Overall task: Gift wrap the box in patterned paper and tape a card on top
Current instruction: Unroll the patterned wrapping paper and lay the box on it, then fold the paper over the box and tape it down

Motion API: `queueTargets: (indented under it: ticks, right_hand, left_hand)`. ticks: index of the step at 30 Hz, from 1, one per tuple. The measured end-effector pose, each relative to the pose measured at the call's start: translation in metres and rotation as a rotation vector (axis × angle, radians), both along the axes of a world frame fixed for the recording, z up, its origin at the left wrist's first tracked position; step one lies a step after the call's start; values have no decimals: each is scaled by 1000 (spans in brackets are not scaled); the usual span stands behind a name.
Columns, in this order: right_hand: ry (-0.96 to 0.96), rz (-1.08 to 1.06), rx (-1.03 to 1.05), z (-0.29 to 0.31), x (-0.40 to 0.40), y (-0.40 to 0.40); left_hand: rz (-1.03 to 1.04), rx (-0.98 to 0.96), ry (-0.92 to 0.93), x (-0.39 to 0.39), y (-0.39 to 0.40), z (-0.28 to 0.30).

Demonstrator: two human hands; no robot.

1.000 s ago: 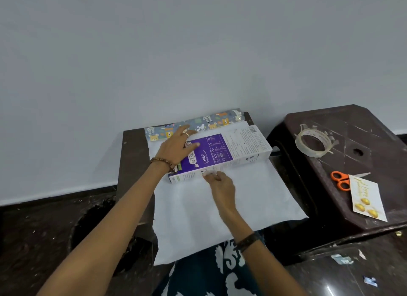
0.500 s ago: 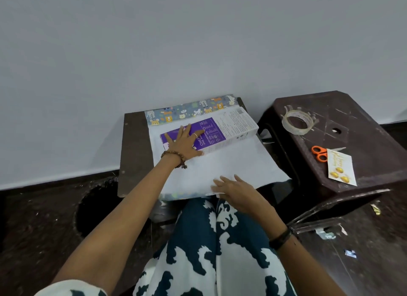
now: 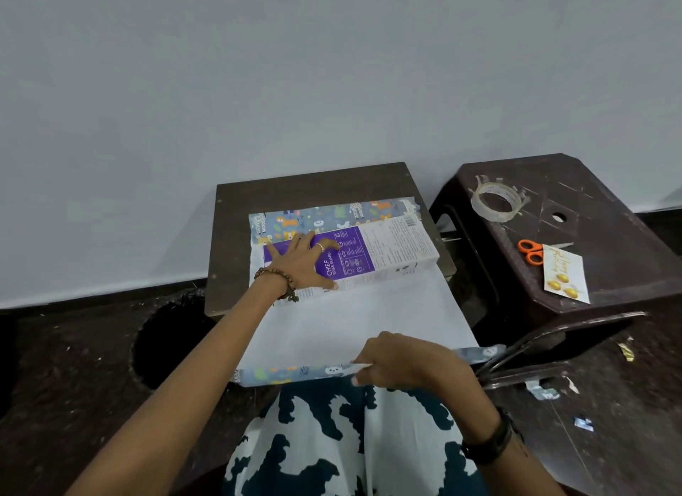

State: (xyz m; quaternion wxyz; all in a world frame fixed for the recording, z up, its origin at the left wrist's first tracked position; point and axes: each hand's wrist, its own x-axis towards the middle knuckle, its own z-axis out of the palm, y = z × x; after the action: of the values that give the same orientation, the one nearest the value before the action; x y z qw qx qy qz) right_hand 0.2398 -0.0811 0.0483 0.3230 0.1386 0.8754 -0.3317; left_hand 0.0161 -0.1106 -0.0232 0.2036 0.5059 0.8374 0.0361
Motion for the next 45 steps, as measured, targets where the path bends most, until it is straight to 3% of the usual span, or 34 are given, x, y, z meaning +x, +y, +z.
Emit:
queueTargets:
  ticks: [3, 6, 8, 11, 17, 21, 26, 31, 38, 41, 43, 45]
  right_hand:
    - [49, -78, -102, 6, -7, 9]
    - [267, -304, -98, 12, -32, 35]
    - [397, -409, 6, 10, -53, 59]
    - [514, -454, 231, -5, -81, 91]
    - [425, -278, 226, -41, -106, 120]
    - [318, -21, 314, -68, -99, 120]
    - [439, 14, 460, -83, -95, 119]
    - [524, -55, 500, -78, -111, 114]
    - [547, -60, 509, -80, -123, 117]
    - [747, -216, 403, -65, -114, 113]
    - [1008, -311, 521, -58, -110, 111]
    - [1135, -412, 679, -56, -112, 114]
  left_hand:
    - [-15, -35, -30, -1, -2, 5]
    - [139, 161, -199, -6, -3, 9]
    - [218, 335, -229, -13, -3, 12]
    - [210, 351, -191, -33, 5, 12]
    - [84, 63, -319, -81, 33, 8]
    - [-109, -101, -43, -99, 46, 2]
    - [-112, 86, 221, -95, 51, 11]
    - [27, 303, 180, -102, 59, 35]
    - [-58, 245, 27, -112, 67, 55]
    - [-121, 217, -113, -111, 64, 57]
    - [-160, 198, -161, -107, 61, 57]
    - [-197, 169, -172, -104, 56, 56]
